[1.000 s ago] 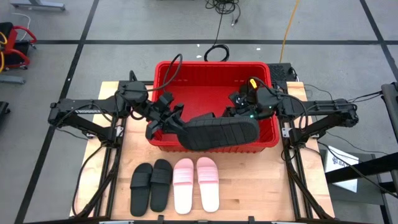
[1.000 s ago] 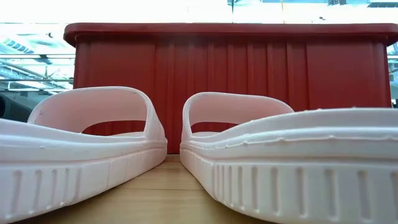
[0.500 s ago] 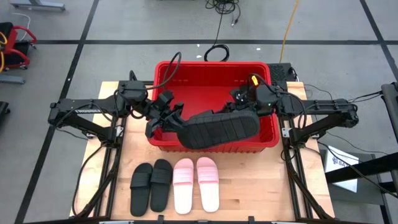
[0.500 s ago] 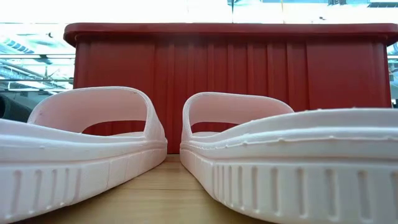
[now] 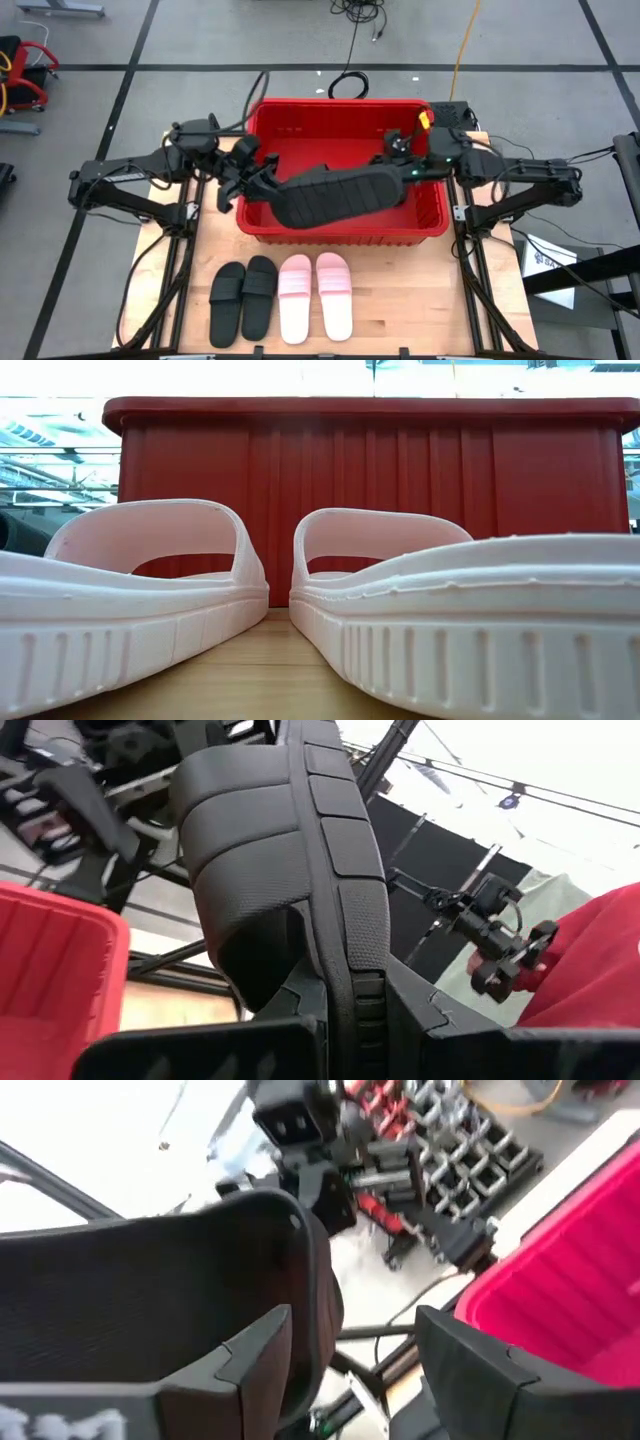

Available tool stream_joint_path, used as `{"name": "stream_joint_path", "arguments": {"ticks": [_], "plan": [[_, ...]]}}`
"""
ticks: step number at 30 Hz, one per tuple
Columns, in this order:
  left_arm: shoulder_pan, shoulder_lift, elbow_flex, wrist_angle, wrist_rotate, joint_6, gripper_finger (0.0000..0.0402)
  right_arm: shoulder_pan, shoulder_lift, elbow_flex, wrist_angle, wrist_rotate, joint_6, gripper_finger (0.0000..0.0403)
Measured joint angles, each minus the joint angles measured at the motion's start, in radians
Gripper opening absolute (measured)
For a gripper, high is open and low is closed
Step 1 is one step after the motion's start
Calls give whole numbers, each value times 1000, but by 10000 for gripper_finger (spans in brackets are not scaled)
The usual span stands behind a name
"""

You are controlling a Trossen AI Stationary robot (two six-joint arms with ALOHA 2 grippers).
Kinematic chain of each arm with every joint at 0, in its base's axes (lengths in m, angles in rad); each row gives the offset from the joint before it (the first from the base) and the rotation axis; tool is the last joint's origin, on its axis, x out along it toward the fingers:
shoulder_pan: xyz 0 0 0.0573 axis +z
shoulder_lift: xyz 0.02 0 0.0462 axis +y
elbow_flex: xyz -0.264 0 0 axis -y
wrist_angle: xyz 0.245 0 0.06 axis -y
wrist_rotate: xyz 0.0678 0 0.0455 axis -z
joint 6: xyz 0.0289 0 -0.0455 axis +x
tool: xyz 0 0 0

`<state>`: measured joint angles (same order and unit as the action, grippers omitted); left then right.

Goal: Pick and place slides into bin
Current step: Put the black slide into the red organizer bin

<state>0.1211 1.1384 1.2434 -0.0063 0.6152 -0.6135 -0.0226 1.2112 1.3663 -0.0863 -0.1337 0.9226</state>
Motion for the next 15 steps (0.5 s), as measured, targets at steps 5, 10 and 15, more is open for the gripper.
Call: {"name": "stream_joint_path", "arguments": {"ticks": [5,10,15], "plan": [[25,-35,2,-21,-44,10,36,2,-50,0,5,112,-45,203],[33,-42,1,-22,-105,14,36,2,-86,0,7,274,-126,202],[36,-41,1,-20,-154,23,36,2,-107,0,8,401,-178,200]]}}
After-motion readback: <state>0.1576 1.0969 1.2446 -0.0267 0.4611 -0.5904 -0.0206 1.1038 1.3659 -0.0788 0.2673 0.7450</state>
